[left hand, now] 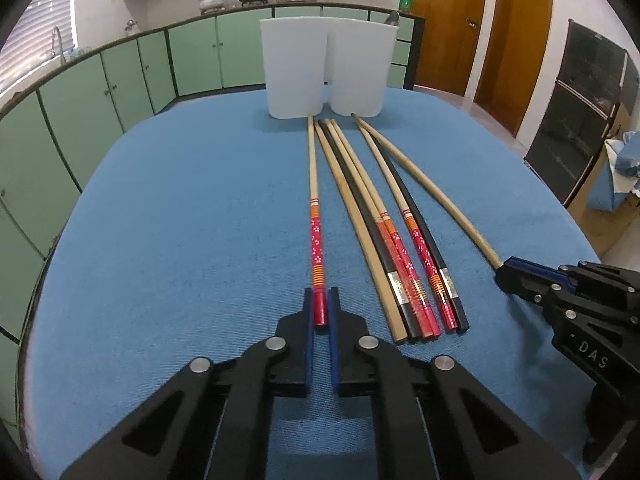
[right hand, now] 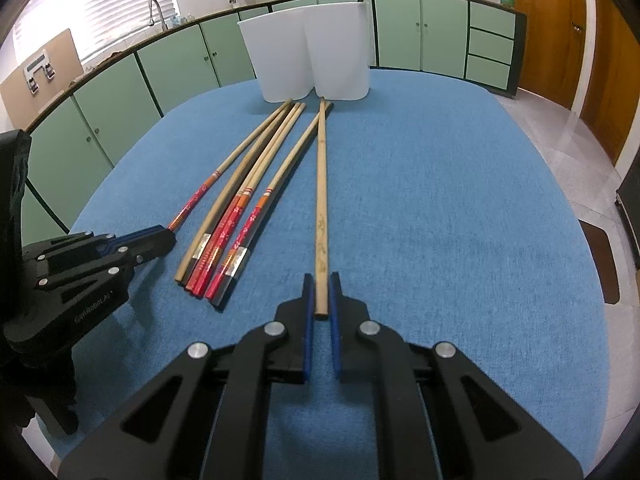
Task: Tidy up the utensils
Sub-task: 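Carry both chopsticks over the white holder and release them inside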
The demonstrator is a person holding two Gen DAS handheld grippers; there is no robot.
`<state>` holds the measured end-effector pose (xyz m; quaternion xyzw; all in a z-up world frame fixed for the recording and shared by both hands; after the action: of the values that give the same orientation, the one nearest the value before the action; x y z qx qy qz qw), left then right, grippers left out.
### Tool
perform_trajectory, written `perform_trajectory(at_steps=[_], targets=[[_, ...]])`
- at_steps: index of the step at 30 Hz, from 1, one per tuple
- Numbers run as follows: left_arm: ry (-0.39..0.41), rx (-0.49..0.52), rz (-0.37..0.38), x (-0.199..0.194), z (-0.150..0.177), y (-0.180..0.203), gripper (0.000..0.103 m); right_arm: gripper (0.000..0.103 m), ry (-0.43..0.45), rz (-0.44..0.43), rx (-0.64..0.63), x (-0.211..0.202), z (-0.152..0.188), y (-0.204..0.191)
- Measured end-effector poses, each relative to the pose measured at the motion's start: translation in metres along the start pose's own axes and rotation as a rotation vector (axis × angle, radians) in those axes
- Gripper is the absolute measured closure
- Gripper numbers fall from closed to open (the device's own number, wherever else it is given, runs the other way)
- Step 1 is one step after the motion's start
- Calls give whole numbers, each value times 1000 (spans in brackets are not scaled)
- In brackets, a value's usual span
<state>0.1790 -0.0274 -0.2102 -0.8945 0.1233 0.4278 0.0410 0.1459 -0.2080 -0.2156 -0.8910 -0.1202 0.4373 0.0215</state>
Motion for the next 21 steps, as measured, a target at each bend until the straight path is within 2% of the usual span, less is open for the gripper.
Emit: perform_trajectory(at_steps=[5, 9, 12, 21], targets=[[30, -38, 4, -13, -1, -6, 97, 97, 16, 10, 4, -7, -3, 4], [77, -29, -11, -35, -10, -6, 97, 97, 52, 5, 0, -21, -14, 7], [130, -18, -15, -55, -23, -5, 97, 97, 70, -2, -13, -34, -26, 6], [296, -1, -9, -107, -73, -5, 97, 97, 212, -34, -3, -83, -74, 13]])
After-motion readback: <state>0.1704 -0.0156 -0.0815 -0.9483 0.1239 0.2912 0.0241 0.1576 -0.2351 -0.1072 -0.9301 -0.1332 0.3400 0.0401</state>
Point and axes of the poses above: each gripper's, at about its wrist camera, not at the fingertips, and x roughly the way its jaws point, y to its right, z to its underside, the point moved 5 cm from there along x, roughly the way its jaws point, and after that the axes turned 1 degree about x, right-handed, at the moved point
